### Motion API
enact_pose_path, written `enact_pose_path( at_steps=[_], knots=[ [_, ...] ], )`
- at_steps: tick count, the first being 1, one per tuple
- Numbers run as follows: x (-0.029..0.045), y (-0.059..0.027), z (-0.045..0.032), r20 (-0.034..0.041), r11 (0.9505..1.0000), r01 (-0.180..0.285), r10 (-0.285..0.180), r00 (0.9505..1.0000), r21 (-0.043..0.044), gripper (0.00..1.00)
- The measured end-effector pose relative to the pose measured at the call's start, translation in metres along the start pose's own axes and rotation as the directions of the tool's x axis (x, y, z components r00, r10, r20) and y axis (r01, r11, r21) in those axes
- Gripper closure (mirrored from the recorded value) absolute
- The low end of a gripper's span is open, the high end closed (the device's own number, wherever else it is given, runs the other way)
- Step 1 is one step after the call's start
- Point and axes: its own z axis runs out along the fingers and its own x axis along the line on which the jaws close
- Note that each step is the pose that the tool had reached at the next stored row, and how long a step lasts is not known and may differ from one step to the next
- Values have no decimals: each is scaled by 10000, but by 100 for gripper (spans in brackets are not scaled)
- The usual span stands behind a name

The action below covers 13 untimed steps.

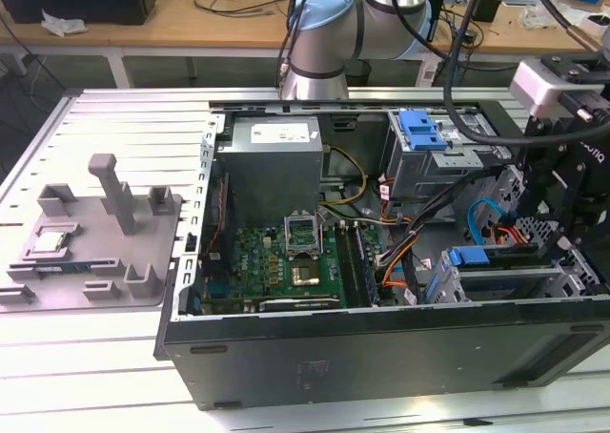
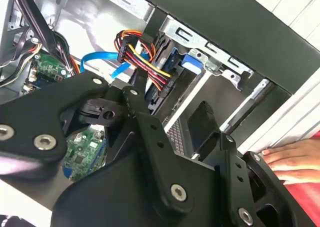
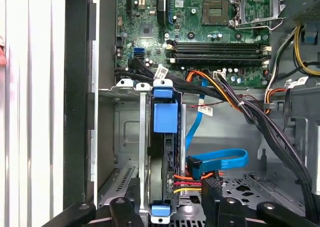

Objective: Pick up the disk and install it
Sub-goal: 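Insert the first disk wire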

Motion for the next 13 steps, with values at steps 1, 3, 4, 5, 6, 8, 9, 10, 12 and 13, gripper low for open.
enact_pose_path(
  at_steps=[1,3,4,5,6,8,9,10,12,13],
  knots=[
    [-3,0,-11,-31,10000,-1,1,10000,0,40],
    [-51,0,-49,-83,10000,-2,2,10000,-1,40],
    [-90,-1,-60,-100,10000,-2,2,10000,-1,40],
    [-124,-1,-71,-116,10000,-4,4,9999,-1,40],
    [-155,-1,-109,-161,10000,-8,8,9999,-2,40],
    [-176,-1,-171,-224,10000,-8,8,9997,-3,40],
    [-189,0,-211,-273,10000,-10,10,9996,-3,40],
    [-195,-1,-224,-295,10000,-10,10,9996,-3,40],
    [-207,0,-252,-364,10000,-11,11,9993,-4,40],
    [-209,-1,-256,-381,10000,-11,10,9993,-4,40]
  ],
)
